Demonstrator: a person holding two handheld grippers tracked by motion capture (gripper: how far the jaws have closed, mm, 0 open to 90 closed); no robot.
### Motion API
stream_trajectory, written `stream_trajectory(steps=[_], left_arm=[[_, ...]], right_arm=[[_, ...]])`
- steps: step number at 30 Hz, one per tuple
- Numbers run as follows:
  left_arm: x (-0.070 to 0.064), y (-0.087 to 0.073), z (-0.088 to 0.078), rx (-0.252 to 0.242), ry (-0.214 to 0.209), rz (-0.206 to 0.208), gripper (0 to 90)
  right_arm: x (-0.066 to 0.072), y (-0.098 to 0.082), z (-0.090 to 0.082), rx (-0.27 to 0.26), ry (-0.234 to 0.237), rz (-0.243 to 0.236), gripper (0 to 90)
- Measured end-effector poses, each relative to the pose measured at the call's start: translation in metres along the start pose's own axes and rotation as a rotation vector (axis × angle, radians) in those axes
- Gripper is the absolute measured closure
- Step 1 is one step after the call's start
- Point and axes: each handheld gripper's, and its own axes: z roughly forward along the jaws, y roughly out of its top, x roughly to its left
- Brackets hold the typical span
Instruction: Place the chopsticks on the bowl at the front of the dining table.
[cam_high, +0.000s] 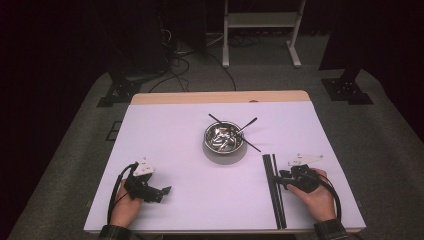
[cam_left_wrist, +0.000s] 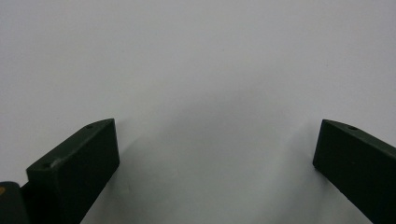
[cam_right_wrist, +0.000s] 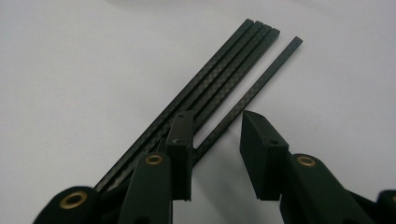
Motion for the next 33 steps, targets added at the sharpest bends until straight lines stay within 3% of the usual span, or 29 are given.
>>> stream_trajectory(steps=[33], left_arm=[[0.000,0.000,0.000,0.000,0.000,0.000,0.0]], right_arm=[[0.031,-0.032,-0.028,0.012,0.004,-0.025,63.3]])
